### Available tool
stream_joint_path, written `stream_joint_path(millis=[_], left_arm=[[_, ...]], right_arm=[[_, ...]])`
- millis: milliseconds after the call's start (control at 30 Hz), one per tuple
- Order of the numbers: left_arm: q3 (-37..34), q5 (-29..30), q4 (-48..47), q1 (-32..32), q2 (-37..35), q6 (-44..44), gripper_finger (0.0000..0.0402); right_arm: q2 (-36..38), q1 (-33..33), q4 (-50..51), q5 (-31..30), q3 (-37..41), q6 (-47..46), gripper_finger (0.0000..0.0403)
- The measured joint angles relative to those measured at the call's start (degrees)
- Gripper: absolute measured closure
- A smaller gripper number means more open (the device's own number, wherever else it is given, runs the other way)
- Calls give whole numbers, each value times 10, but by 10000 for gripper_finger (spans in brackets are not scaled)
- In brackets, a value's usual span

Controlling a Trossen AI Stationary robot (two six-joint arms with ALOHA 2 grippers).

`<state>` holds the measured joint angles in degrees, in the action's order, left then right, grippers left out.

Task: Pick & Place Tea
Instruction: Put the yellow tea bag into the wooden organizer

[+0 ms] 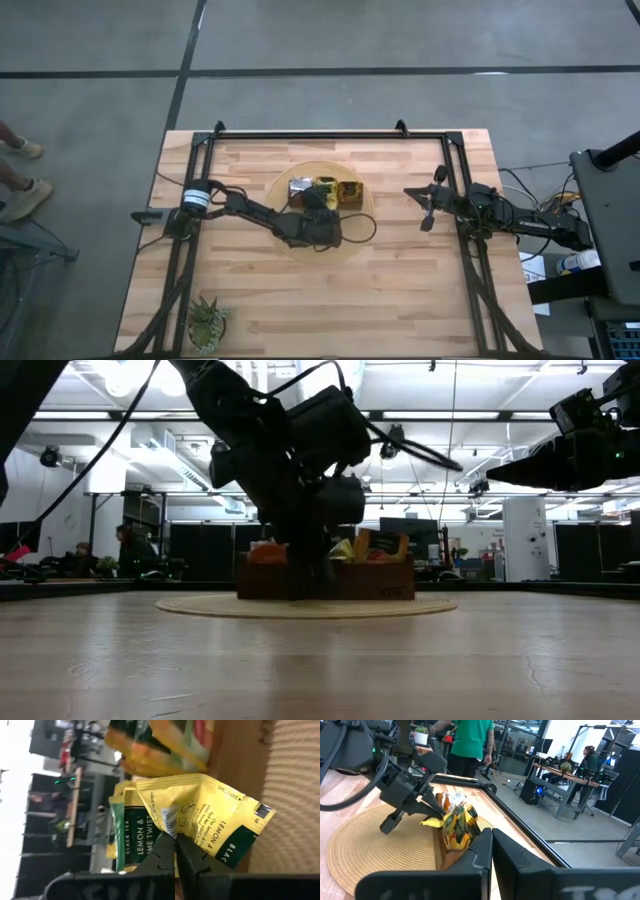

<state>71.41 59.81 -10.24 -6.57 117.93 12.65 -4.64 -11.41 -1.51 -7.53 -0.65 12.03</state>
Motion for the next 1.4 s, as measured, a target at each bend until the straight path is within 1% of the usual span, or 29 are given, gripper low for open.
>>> stream_joint_path(millis=[67, 233, 300, 433, 600, 767, 833, 900, 1133, 1267, 1333, 1400], left_arm=[[4, -22, 1, 1, -1, 5, 401], [10, -35, -7, 14, -2, 12, 401], [19, -58, -28, 24, -2, 8, 401], [43, -178, -90, 57, -7, -47, 401], [68, -360, -162, 111, -6, -103, 401], [75, -539, -190, 153, -5, -128, 401], [76, -591, -200, 162, -4, -131, 401], [77, -631, -216, 169, -4, -132, 401], [76, -692, -261, 176, -4, -139, 401], [76, -738, -286, 176, -4, -153, 401], [84, -758, -315, 176, -4, -159, 401], [95, -759, -342, 175, -3, -159, 401]], right_arm=[[0, 0, 0, 0, 0, 0, 394], [0, 0, 0, 0, 0, 0, 394], [0, 0, 0, 0, 0, 0, 394], [0, 0, 0, 0, 0, 0, 394], [0, 0, 0, 0, 0, 0, 394], [0, 0, 0, 0, 0, 0, 394], [0, 0, 0, 0, 0, 0, 394], [0, 0, 0, 0, 0, 0, 394], [0, 0, 0, 0, 0, 0, 394], [0, 0, 0, 0, 0, 0, 394], [0, 0, 0, 0, 0, 0, 394], [0, 0, 0, 0, 0, 0, 394]])
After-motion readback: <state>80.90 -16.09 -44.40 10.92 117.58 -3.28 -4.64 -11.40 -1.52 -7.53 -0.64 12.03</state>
